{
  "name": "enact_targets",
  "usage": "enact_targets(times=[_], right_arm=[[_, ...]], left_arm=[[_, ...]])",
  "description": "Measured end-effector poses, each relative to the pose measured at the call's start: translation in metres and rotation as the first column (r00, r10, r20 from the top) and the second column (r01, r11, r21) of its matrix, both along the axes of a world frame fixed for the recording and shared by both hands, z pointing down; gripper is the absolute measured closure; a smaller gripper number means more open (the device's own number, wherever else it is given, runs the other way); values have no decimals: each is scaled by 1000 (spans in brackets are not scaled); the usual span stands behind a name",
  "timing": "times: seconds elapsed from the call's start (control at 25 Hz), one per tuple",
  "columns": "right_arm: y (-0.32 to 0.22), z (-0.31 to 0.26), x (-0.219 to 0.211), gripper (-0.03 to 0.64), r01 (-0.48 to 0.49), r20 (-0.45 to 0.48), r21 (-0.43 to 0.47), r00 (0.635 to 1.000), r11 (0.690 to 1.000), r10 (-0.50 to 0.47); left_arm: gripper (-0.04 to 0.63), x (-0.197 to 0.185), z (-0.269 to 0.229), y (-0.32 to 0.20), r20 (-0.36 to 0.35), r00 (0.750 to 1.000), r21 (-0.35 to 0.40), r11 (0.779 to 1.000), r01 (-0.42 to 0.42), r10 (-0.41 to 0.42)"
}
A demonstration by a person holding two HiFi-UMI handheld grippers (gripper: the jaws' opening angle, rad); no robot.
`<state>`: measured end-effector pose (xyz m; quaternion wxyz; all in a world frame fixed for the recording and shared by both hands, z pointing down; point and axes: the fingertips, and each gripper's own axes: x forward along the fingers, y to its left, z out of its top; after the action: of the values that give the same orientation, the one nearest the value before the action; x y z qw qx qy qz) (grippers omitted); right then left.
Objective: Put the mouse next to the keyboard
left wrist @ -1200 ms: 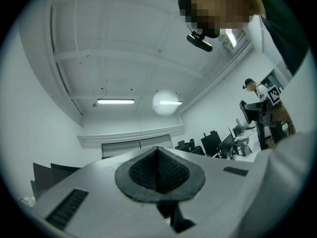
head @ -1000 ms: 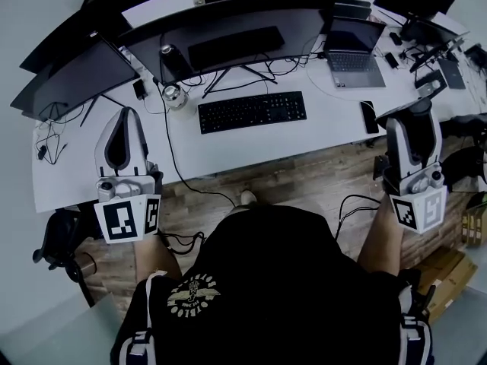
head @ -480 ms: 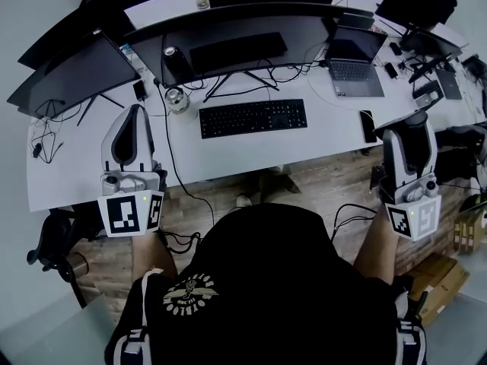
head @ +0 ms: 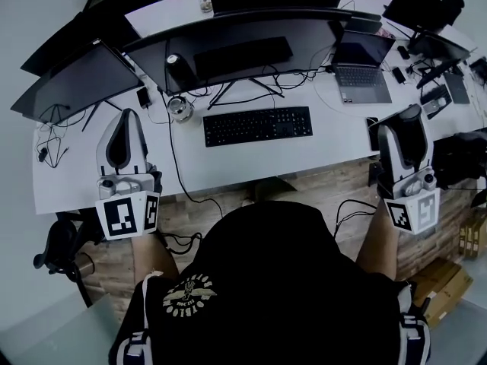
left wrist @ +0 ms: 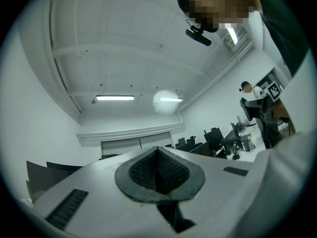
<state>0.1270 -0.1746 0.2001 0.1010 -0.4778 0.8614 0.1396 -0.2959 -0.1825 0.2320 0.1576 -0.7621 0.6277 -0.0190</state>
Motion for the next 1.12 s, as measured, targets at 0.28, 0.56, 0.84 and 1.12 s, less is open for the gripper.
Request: enact_targets(times=[0.28, 0.56, 0.84, 1.12], right_arm=[[-44, 17, -8, 328, 32, -14, -60, 999, 998, -33], [-79, 39, -4, 328, 45, -31, -124, 998, 991, -49], [-115, 79, 9, 328, 27, -31, -224, 999, 974, -35], [-151, 154, 30, 328, -18, -50, -355, 999, 935, 0]], left_arm=[[594, 3, 14, -33, -7, 1000, -33, 999, 6, -6], [594, 14, 36, -62, -22, 1000, -79, 997, 0, -1], [594, 36, 52, -86, -9, 999, -122, 992, -34, 33], [594, 48, 64, -104, -5, 999, -155, 987, -52, 52]])
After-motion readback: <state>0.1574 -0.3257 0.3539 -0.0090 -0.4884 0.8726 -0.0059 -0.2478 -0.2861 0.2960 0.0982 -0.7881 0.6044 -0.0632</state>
